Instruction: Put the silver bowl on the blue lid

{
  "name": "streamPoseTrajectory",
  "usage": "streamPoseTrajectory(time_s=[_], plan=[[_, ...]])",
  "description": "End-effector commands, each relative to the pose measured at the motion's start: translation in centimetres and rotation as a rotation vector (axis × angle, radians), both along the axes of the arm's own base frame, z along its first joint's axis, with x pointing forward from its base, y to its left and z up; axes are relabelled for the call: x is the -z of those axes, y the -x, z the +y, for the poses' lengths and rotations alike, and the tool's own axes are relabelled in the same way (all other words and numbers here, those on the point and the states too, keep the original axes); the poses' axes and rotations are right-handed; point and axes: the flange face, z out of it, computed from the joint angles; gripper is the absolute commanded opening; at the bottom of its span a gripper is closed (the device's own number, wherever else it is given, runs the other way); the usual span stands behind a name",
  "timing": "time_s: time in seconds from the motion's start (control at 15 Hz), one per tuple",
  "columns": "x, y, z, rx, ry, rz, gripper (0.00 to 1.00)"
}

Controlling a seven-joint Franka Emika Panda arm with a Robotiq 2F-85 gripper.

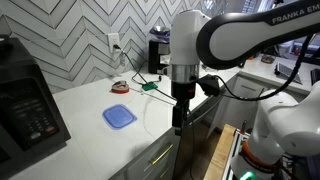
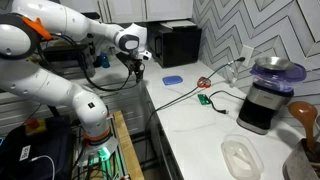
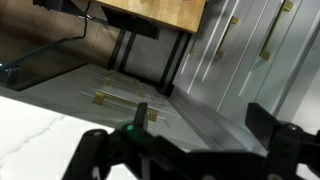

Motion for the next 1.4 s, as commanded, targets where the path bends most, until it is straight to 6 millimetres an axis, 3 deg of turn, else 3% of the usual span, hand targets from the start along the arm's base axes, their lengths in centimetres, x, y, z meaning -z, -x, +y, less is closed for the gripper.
streamPoseTrajectory(time_s=[0.0, 0.93, 1.07, 1.33], plan=[[0.0, 0.0, 0.0, 0.000, 0.000, 0.000, 1.00], [-0.5, -0.3, -0.4, 0.042, -0.008, -0.020, 1.00], [-2.3, -1.4, -2.9, 0.177, -0.044, -0.073, 1.00], [-6.8, -3.5, -10.6, 0.373, -0.108, -0.130, 1.00]])
